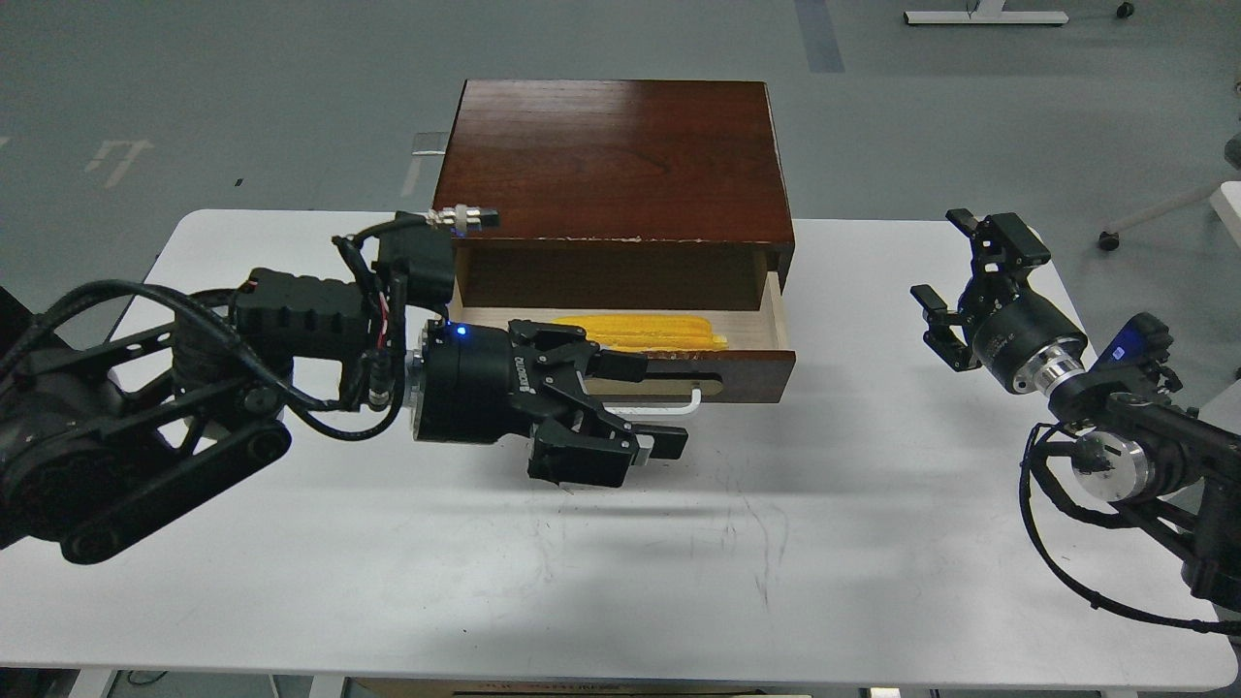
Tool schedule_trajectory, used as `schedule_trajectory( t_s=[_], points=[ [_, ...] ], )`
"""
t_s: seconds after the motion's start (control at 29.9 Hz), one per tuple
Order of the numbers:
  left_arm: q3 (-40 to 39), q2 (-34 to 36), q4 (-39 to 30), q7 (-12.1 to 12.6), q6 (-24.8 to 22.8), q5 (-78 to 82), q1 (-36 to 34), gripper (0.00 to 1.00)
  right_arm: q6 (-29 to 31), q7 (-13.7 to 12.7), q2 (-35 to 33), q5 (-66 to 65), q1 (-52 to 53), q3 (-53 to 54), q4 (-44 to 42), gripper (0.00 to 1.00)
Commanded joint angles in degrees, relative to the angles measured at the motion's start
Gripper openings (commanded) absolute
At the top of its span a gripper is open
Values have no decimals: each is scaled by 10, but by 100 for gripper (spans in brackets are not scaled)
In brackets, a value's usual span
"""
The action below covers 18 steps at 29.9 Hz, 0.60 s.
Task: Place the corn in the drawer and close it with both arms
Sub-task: 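Bring the left gripper down in front of the drawer handle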
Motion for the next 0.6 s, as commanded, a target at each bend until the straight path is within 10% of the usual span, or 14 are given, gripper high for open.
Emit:
schedule_trajectory(
  t_s=[0.0, 0.2, 0.27, 0.43, 0.57],
  points=[
    [27, -7, 4, 0, 0, 35, 10, 87, 0, 0, -1, 0, -1, 0, 0, 100],
    [36, -12, 24, 0, 0, 19, 58, 33, 0, 0, -1, 0, -1, 0, 0, 100],
    [36, -15, 39, 5, 0, -19, 79, 0, 0, 0, -1, 0, -1, 0, -1, 100],
    [35, -15, 58, 96, 0, -116, 103, 0, 0, 0, -1, 0, -1, 0, -1, 100],
    [36, -19, 74, 110, 0, -176, 104, 0, 0, 0, -1, -1, -2, 0, -1, 100]
  ],
)
